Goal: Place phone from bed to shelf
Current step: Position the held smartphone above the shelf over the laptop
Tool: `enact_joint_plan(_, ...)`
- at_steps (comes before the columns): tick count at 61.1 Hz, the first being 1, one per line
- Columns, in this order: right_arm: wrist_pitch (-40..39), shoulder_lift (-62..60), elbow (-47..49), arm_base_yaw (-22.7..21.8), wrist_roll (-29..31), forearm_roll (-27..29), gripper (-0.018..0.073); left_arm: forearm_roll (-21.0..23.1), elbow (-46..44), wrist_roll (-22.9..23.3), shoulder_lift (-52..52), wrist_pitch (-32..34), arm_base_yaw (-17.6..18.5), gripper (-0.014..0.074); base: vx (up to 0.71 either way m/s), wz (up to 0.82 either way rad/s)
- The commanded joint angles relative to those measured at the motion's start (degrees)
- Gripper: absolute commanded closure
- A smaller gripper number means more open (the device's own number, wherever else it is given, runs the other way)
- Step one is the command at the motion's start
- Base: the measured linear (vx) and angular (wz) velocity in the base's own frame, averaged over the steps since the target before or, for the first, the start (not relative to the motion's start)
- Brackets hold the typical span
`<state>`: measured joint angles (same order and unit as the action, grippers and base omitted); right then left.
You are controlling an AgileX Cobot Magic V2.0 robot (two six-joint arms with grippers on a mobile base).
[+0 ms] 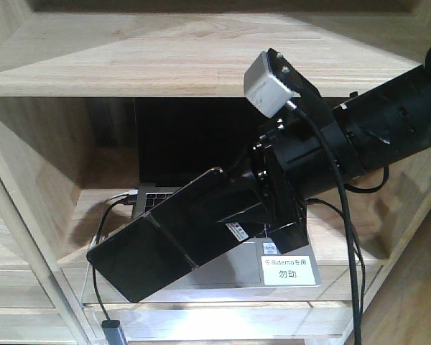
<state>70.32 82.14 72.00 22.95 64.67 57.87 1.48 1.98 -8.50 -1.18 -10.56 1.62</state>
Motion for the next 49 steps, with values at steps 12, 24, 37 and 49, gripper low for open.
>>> enact_joint_plan(12, 3.32, -2.16, 1.47, -0.09, -0.15, 4.57, 0.0561, 0.52, -1.32, 0.33, -0.23, 4.12, 0.15, 0.0595, 0.0, 0.0)
enact_joint_plan(24, 3.26, -2.16, 1.47, -0.09, -0.15, 4.57, 0.0561, 0.52, -1.32, 0.33, -0.23, 4.12, 0.15, 0.0595, 0.0, 0.0)
enact_joint_plan(37, 2.96, -2.16, 1.47, -0.09, -0.35, 4.58, 0.0561, 0.52, -1.32, 0.33, -0.23, 4.12, 0.15, 0.0595, 0.0, 0.0)
enact_joint_plan(49, 2.81, -2.16, 1.53, -0.09, -1.22, 5.17, 0.0561, 0.52, -1.32, 0.33, -0.23, 4.12, 0.15, 0.0595, 0.0, 0.0)
